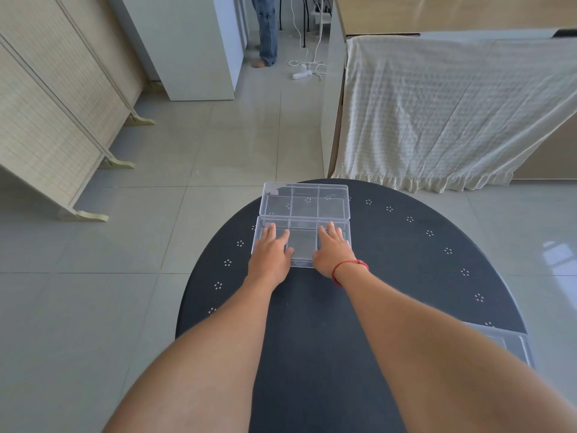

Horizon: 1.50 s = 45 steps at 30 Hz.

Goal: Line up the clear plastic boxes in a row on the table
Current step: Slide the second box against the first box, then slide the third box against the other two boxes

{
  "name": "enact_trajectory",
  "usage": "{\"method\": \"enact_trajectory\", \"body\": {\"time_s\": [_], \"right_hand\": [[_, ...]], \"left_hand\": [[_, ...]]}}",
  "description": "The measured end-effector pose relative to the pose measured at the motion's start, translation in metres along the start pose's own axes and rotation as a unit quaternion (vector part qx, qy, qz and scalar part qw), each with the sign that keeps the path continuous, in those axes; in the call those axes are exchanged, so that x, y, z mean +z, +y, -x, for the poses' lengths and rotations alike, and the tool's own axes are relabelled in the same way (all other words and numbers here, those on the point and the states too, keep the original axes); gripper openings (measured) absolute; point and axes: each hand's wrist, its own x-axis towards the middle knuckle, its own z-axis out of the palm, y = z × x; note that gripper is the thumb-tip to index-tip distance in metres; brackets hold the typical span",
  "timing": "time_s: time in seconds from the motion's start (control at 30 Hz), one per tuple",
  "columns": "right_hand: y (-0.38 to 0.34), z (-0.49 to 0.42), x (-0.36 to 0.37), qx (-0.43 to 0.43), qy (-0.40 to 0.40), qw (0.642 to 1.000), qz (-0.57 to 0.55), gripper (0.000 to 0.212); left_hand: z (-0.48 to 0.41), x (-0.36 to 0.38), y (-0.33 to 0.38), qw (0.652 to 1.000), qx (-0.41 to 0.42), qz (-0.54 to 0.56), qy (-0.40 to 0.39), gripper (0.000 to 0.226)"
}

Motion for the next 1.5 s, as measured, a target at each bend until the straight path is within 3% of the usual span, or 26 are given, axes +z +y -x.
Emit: {"method": "enact_trajectory", "body": {"time_s": [0.23,0.5,0.87,1.03,1.2,1.4,1.5], "right_hand": [[-0.003,0.002,-0.003,-0.001,-0.001,1.000,0.007,0.072],[0.005,0.032,-0.019,0.008,0.037,0.999,-0.004,0.057],[0.117,0.131,-0.040,0.112,0.078,0.990,-0.031,0.040],[0.182,0.175,-0.032,0.201,0.093,0.974,-0.039,0.056],[0.218,0.206,-0.021,0.313,0.110,0.937,-0.107,0.083],[0.228,0.219,-0.021,0.340,0.111,0.914,-0.189,0.099],[0.217,0.223,-0.025,0.333,0.110,0.917,-0.191,0.095]], "left_hand": [[0.000,-0.002,-0.001,1.000,0.003,-0.009,-0.003,0.048],[0.021,-0.012,0.028,1.000,0.014,-0.003,0.000,0.050],[0.103,0.039,0.126,0.997,0.055,0.006,-0.056,0.055],[0.137,0.076,0.164,0.989,0.000,0.033,-0.141,0.072],[0.153,0.105,0.179,0.981,-0.053,0.069,-0.175,0.077],[0.163,0.113,0.194,0.971,-0.105,0.160,-0.142,0.055],[0.167,0.103,0.189,0.972,-0.106,0.175,-0.118,0.057]]}}
